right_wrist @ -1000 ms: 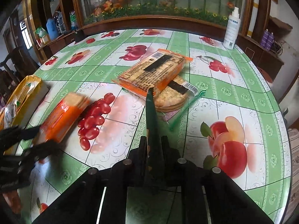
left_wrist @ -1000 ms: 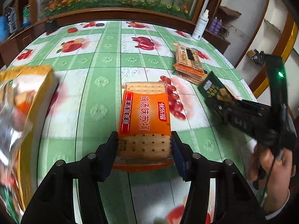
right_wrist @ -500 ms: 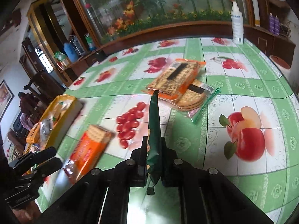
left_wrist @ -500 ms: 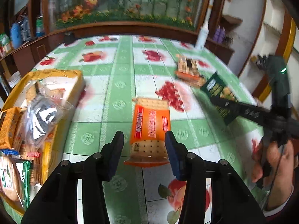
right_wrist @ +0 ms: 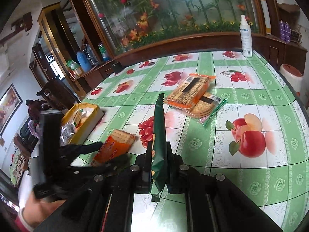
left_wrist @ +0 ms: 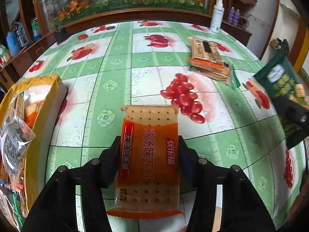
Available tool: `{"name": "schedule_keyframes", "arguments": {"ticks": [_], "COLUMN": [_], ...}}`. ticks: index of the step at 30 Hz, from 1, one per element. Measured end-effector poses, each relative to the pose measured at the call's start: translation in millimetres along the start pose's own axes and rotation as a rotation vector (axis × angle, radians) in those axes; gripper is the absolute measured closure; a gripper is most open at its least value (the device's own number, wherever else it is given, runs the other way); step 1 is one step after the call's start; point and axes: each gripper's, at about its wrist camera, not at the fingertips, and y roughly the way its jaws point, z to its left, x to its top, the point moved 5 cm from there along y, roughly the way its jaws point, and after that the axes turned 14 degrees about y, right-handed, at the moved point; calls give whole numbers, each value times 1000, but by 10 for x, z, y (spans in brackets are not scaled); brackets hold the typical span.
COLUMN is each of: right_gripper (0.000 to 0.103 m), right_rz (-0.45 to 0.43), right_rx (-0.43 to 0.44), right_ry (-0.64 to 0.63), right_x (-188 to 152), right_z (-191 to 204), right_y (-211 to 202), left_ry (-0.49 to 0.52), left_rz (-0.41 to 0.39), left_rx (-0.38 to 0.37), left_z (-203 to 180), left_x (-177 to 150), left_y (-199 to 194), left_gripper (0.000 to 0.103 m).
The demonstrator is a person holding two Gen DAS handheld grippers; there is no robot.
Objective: Organize snacks
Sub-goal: 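Carry the orange cracker pack with the left gripper while the right carries the green bag to the tray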
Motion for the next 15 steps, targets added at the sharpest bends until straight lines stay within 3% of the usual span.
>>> {"name": "schedule_keyframes", "arguments": {"ticks": [5, 15], "right_gripper": [93, 93], "right_rz": [-22, -13], "right_rx": [26, 91], "right_ry": [13, -26], "right_x": [43, -41], "right_z": [8, 328], "right_y": [-82, -90], "left_ry": [-25, -48], "left_rz": [-45, -144], "left_rx": [23, 145], "left_z": [29, 217], "left_x": [-70, -206], "left_y": [-191, -833], "left_gripper": [51, 51]}}
